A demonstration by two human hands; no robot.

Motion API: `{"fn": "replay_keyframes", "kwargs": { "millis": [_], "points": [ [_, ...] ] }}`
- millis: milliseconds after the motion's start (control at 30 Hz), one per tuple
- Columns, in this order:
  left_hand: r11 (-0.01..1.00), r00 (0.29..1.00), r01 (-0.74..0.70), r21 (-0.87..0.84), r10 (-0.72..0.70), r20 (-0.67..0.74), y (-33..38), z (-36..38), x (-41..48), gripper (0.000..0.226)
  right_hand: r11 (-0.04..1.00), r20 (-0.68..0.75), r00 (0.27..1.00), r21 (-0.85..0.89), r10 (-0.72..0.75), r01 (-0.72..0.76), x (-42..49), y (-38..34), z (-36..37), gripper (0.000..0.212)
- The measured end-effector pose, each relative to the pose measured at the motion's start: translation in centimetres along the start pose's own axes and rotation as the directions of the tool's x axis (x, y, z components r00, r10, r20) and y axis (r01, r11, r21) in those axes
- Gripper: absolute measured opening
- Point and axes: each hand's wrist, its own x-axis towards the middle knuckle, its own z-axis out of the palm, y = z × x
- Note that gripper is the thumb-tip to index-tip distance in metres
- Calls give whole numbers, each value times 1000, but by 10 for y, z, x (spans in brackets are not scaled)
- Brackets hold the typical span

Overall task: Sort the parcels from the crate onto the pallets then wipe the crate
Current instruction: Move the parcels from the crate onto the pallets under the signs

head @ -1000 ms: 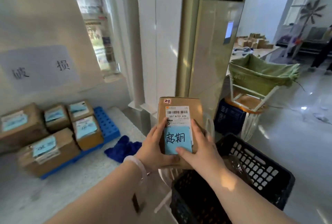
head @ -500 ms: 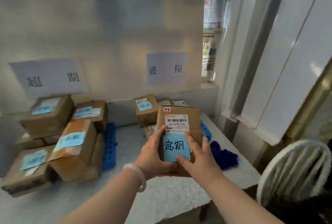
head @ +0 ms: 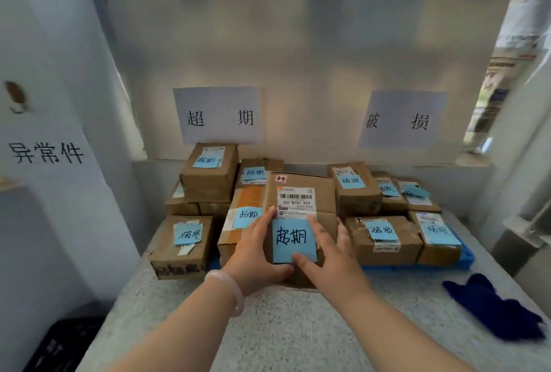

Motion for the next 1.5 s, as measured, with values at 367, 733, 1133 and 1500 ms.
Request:
{"fn": "replay_keyframes", "kwargs": {
  "millis": [367, 733, 1133, 1500],
  "points": [
    [998, 994, 64, 23, -62, -88, -8, -49, 53, 108, 994, 50, 993, 22, -111, 110, 84, -34, 9, 78],
    [982, 975, 184, 30, -179, -132, -9, -74, 145, 105, 991, 85, 987, 22, -133, 131, 196, -45, -4, 80],
    [945, 979, 200, 261, -202, -19, -47, -105, 245, 98, 980, 157, 987, 188, 34, -64, 298, -54, 22, 69],
    [757, 988, 145, 637, -140, -60, -70, -106, 278, 104, 982, 176, 983, 170, 49, -79, 338, -54, 35, 69]
  ]
}}
